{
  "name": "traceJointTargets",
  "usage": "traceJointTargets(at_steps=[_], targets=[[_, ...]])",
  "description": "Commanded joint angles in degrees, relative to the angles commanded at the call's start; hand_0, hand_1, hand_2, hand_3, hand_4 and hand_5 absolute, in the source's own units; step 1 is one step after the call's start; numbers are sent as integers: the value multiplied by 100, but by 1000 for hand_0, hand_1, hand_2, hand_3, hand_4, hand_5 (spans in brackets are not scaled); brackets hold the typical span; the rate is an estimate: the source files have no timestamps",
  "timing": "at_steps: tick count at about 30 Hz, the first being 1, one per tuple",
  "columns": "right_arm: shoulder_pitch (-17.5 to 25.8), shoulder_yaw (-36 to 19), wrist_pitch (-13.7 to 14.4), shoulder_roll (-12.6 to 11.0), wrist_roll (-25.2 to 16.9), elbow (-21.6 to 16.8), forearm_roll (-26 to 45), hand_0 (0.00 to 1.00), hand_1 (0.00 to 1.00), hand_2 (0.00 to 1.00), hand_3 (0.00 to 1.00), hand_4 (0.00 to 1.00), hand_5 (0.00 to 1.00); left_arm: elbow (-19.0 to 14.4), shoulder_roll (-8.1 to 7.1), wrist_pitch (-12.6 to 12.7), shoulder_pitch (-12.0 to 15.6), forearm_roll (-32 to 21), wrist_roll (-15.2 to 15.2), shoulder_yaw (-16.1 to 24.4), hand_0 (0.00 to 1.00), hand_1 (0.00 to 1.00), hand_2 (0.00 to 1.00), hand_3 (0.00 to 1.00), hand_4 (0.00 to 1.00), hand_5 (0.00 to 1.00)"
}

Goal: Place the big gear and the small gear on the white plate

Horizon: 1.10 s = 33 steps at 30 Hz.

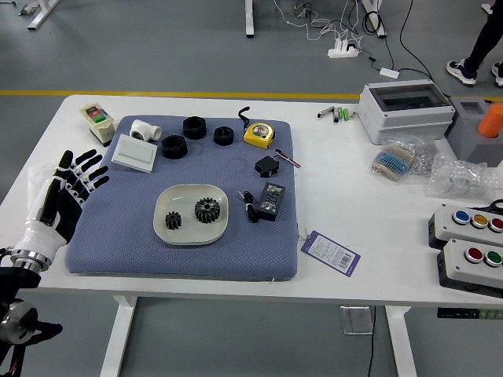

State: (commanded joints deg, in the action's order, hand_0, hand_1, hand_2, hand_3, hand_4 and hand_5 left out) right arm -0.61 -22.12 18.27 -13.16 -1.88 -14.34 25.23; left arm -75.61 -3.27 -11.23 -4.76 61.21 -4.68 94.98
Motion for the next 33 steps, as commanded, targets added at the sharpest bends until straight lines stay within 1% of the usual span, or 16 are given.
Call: traceJointTargets(at_steps=[27, 28, 33], targets=[[-23, -29, 5, -5, 2, 4, -18, 691, 712, 747, 564, 792, 645, 30, 12, 70, -15, 46, -5, 39, 811, 807, 853, 789, 972, 854], [-23, -29, 5, -5, 2, 4, -18, 691, 712, 747, 564, 793, 645, 34, 13, 73, -17, 44, -5, 39, 800, 789, 842, 789, 972, 855], [-22, -33, 3, -10, 2, 6, -22, 691, 712, 747, 564, 793, 645, 39, 11, 109, -9, -12, -29, 42, 800, 789, 842, 789, 972, 855]])
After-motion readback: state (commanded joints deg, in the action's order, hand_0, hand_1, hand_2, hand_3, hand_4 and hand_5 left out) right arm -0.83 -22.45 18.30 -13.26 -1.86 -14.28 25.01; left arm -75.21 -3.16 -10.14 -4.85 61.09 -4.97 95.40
